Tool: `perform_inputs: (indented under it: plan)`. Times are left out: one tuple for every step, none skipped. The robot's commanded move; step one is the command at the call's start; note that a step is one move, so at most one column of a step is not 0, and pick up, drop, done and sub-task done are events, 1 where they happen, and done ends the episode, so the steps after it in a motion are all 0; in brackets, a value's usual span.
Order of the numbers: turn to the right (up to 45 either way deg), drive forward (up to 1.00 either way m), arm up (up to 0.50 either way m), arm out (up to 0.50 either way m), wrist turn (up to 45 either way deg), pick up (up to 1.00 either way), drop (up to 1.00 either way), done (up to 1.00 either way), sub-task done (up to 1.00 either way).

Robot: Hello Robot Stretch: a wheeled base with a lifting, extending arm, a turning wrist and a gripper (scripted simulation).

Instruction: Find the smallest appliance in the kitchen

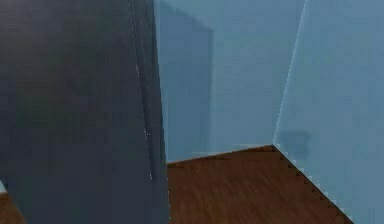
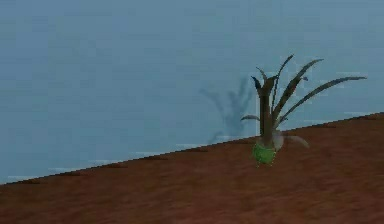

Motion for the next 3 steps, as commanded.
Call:
perform_inputs:
  plan:
    - [3.0, 0.00, 0.00, 0.00, 0.0, 0.00, 0.00, 0.00, 0.00]
    - [0.0, 0.30, 0.00, 0.00, 0.0, 0.00, 0.00, 0.00, 0.00]
    - [-45.0, 0.00, 0.00, 0.00, 0.0, 0.00, 0.00, 0.00, 0.00]
